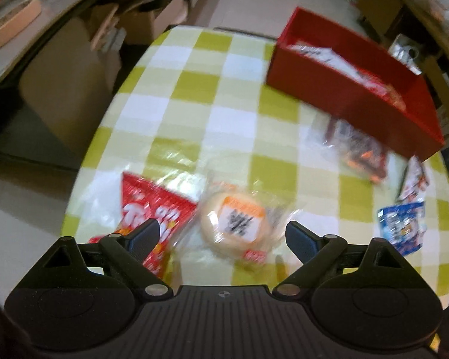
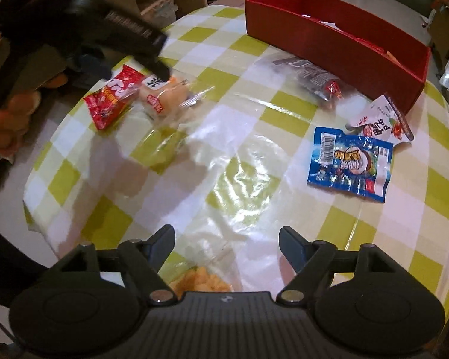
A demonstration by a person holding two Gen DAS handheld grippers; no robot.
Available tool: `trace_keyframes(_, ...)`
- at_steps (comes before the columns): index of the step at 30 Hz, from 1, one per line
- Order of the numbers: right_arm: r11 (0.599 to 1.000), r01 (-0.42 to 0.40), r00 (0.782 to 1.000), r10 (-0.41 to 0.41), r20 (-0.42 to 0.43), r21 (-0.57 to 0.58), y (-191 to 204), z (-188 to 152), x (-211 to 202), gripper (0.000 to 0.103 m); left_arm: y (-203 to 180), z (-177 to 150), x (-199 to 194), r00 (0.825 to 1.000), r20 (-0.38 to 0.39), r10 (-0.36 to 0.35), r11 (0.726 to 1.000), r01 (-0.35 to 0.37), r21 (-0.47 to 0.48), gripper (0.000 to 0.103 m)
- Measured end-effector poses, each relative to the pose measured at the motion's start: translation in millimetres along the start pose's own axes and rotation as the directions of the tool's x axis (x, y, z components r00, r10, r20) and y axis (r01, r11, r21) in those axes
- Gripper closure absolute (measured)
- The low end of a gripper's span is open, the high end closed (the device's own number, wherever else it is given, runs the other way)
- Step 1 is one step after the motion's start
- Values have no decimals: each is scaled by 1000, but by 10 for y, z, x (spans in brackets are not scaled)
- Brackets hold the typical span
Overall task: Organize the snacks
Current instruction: 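Hold the crispy snack bag up with the right gripper while the left moves over the bread bun, then lower the left gripper onto the wrapped bread bun and close on it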
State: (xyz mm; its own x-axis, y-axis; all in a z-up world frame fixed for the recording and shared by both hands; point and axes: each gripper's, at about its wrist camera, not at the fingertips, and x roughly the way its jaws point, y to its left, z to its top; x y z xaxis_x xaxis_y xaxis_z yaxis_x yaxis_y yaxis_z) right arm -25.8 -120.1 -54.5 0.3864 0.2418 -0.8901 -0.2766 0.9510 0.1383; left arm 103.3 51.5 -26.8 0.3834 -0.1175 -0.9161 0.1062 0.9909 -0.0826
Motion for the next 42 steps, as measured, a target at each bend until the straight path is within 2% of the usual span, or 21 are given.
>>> trace_keyframes(1, 1000, 7, 1000, -7, 0, 5, 1, -19, -17, 21, -45, 17, 7, 1000, 8, -8, 1000, 8, 19, 8)
trace_keyframes(4, 1000, 30, 1000, -30, 5, -3, -6, -77, -54, 21, -206, 57, 182, 999, 8, 50, 997, -50, 57, 9)
trace_keyframes(6, 999, 43, 999, -43, -5, -14, -17, -124, -48, 21, -312, 76, 353, 997, -19, 68, 994, -67, 85, 14)
trace_keyframes(7, 999, 45, 999, -45, -10, -18, -24, -145, -37, 21, -382, 77, 440, 996, -28, 84, 991, -81, 105, 12)
trace_keyframes(9, 999, 41, 999, -42, -34, -27, -42, -180, 11, 21, -531, 56, 527, 990, 4, 144, 974, -143, 174, 10)
trace_keyframes(11, 998, 40, 997, -43, -57, -49, -37, -213, 56, 21, -647, 21, 570, 985, 18, 171, 961, -171, 219, 9)
trace_keyframes(15, 996, 20, 997, -26, -78, -85, -15, -262, 111, 17, -815, -79, 526, 987, 35, 154, 945, -158, 287, 12)
trace_keyframes(18, 996, 29, 998, -34, -59, -84, -38, -259, 61, 17, -902, -174, 452, 989, 42, 143, 935, -149, 323, 16)
trace_keyframes(22, 998, 31, 999, -33, -32, -57, -83, -251, -42, 17, -920, -271, 334, 995, 14, 99, 940, -98, 326, 18)
trace_keyframes(26, 998, -21, 1000, 20, -22, -66, 5, -310, -136, 15, -894, -286, 295, 996, 18, 88, 939, -89, 334, 10)
trace_keyframes(29, 996, -37, 998, 33, -52, -84, 70, -368, -75, 15, -839, -264, 390, 996, -20, 82, 944, -72, 322, 5)
trace_keyframes(32, 993, -46, 994, 35, -105, -109, 111, -407, 64, 14, -839, -310, 525, 992, -37, 118, 929, -98, 357, 2)
trace_keyframes(35, 989, -62, 992, 46, -120, -135, 131, -401, 193, 7, -911, -381, 562, 988, -3, 155, 899, -140, 415, 2)
trace_keyframes(36, 988, -68, 990, 49, -129, -141, 139, -399, 236, 1, -931, -387, 553, 988, 5, 155, 894, -143, 424, 4)
trace_keyframes(38, 985, -61, 989, 37, -143, -164, 196, -398, 248, 2, -966, -399, 523, 987, 8, 160, 887, -147, 438, 8)
trace_keyframes(40, 983, -57, 993, 39, -110, -173, 194, -378, 148, 2, -986, -413, 486, 986, 25, 167, 881, -161, 446, 10)
trace_keyframes(42, 988, -56, 996, 45, -81, -144, 129, -360, 62, 1, -960, -404, 473, 988, 23, 152, 886, -146, 439, 9)
